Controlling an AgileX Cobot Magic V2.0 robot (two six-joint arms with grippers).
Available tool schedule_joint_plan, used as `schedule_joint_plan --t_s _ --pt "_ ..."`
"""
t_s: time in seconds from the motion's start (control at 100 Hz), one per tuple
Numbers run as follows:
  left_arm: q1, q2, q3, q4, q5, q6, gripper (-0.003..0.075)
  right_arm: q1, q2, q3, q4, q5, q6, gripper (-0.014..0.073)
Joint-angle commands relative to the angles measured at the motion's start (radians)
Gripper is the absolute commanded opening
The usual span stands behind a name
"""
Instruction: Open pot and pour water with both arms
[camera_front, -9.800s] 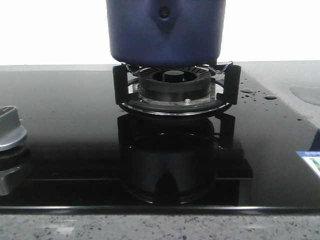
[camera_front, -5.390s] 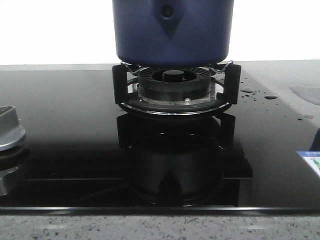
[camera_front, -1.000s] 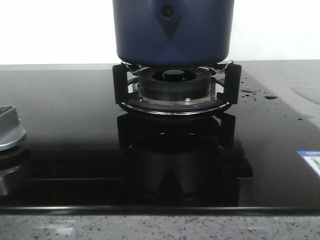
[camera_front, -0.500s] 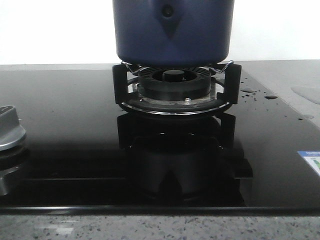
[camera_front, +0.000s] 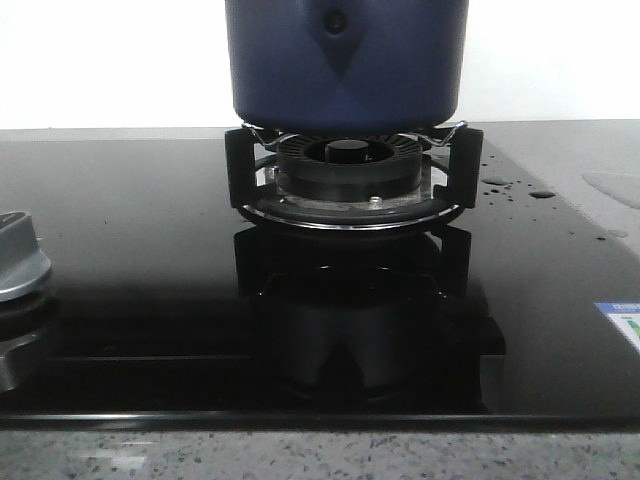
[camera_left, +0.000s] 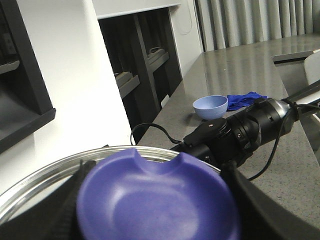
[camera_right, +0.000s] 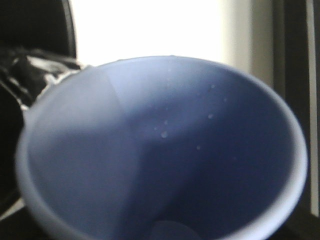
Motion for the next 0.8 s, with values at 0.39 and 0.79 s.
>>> schedule_joint_plan --t_s 0.39,0.79 --pt "0.001 -0.029 -0.034 -0.100 -0.027 -0.011 0.0229 0.015 -0.032 -0.164 -0.349 0.067 -0.013 0.0204" --pt "0.001 -0.029 -0.034 -0.095 -0.023 -0.011 0.0229 0.070 -0.012 -0.227 -0.415 0.084 -0.033 0.0204"
